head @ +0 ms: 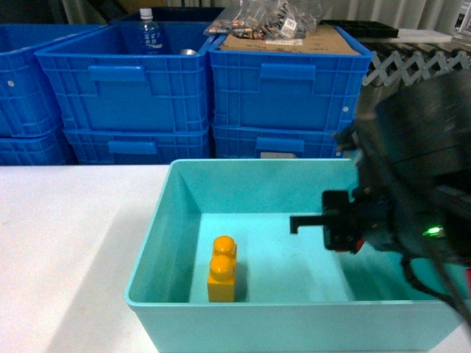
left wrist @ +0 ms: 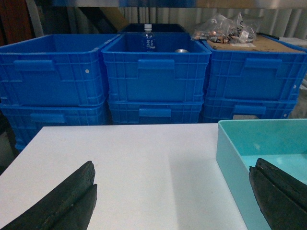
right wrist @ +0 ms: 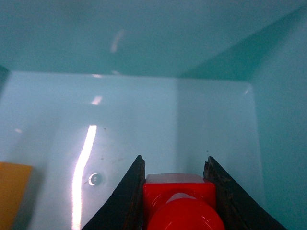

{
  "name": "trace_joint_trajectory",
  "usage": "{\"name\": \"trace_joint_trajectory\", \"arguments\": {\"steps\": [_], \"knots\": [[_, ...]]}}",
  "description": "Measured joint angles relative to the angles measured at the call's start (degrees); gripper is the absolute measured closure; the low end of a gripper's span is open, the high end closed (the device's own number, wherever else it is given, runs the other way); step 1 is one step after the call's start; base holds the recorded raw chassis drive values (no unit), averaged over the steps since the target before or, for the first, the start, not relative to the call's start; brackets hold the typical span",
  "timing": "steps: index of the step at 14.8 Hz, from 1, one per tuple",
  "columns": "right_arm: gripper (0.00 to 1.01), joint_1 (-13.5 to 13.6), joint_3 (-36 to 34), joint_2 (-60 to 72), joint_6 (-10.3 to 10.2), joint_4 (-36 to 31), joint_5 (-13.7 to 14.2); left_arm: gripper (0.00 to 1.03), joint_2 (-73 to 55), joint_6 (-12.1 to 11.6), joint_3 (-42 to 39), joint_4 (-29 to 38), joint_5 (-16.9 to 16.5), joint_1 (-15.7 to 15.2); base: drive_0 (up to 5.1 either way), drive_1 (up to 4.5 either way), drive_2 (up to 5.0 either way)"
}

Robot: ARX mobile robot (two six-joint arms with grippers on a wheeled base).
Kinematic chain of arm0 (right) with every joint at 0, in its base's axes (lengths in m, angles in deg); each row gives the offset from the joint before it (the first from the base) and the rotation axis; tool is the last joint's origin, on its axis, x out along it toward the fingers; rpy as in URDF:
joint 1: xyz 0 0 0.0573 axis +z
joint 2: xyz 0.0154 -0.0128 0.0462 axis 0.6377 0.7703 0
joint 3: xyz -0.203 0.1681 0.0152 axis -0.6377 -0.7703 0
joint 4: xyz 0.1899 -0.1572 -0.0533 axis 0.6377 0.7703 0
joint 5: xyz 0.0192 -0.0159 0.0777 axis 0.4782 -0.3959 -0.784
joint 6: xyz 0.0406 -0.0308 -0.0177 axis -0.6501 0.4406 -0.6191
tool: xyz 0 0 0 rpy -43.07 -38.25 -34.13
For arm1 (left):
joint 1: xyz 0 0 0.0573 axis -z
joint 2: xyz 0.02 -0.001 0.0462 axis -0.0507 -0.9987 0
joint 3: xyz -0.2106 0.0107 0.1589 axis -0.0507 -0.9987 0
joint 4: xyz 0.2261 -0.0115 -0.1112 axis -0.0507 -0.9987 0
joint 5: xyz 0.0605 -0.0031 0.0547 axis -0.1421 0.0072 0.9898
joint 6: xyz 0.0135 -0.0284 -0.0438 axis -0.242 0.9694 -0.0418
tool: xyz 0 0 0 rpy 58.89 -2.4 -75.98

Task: Pick red block from blue box to shelf

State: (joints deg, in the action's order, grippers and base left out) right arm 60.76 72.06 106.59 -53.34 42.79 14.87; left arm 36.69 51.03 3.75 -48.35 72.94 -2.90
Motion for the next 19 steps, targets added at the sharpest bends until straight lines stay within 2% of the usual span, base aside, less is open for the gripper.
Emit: {"name": "trace_joint_trajectory", "arguments": {"steps": [1,2,3,4,5,6,7,8,10,11,14,15,16,19], "knots": [[0.72,-0.87,-4.68,-7.82,0.5,-1.27,-1.22,0.05,0.0,0.0,0.0,0.0,0.0,0.0,0.0,0.0,0.0],[0.72,-2.25,-10.99,-18.05,1.9,-1.84,-2.84,0.05,0.0,0.0,0.0,0.0,0.02,0.0,0.0,0.0,0.0],[0.72,-4.04,-18.86,-29.49,4.2,-1.68,-2.56,0.05,0.0,0.0,0.0,0.02,0.0,0.0,0.0,0.0,0.0],[0.72,-4.57,-23.45,-36.57,5.03,-1.05,-2.12,0.05,0.0,0.0,0.0,0.0,0.04,0.0,0.0,0.0,0.0],[0.72,-4.52,-26.1,-38.05,6.95,-9.49,0.26,0.05,0.0,0.0,0.0,0.02,0.0,0.0,0.0,0.0,0.0],[0.72,-4.98,-29.77,-36.46,9.92,-23.63,3.69,0.05,0.0,0.0,0.0,0.07,-0.2,0.02,0.0,0.0,0.0],[0.72,-7.45,-37.2,-39.01,12.04,-32.72,2.93,0.05,0.0,0.0,0.0,-0.15,0.17,-0.11,0.0,0.0,0.0],[0.72,-9.75,-38.84,-44.68,12.7,-33.24,1.2,0.05,0.0,0.0,0.0,-0.02,0.0,-0.02,0.0,0.0,0.0],[0.72,-12.11,-42.36,-50.05,13.09,-30.71,-1.27,0.05,0.0,0.0,0.0,0.02,0.02,-0.02,0.0,0.0,0.0],[0.72,-13.14,-44.61,-49.92,13.14,-33.27,-2.4,0.05,0.0,0.0,0.0,0.0,0.0,-0.02,0.0,0.0,0.0],[0.72,-15.76,-47.21,-59.8,13.29,-25.99,-4.74,0.05,0.0,0.0,0.0,0.0,0.02,-0.02,0.0,0.0,0.0],[0.72,-18.36,-47.8,-64.02,13.38,-22.21,-8.72,0.05,0.0,0.0,0.0,0.0,0.0,-0.02,0.0,0.0,0.0],[0.72,-21.49,-48.59,-67.91,13.4,-18.43,-9.9,0.05,0.0,0.0,0.0,0.0,0.13,-0.02,0.0,0.0,0.0],[0.72,-21.42,-48.65,-74.07,13.4,-13.42,-10.4,0.05,0.0,0.0,0.0,0.02,0.0,-0.02,0.0,0.0,0.0]]}}
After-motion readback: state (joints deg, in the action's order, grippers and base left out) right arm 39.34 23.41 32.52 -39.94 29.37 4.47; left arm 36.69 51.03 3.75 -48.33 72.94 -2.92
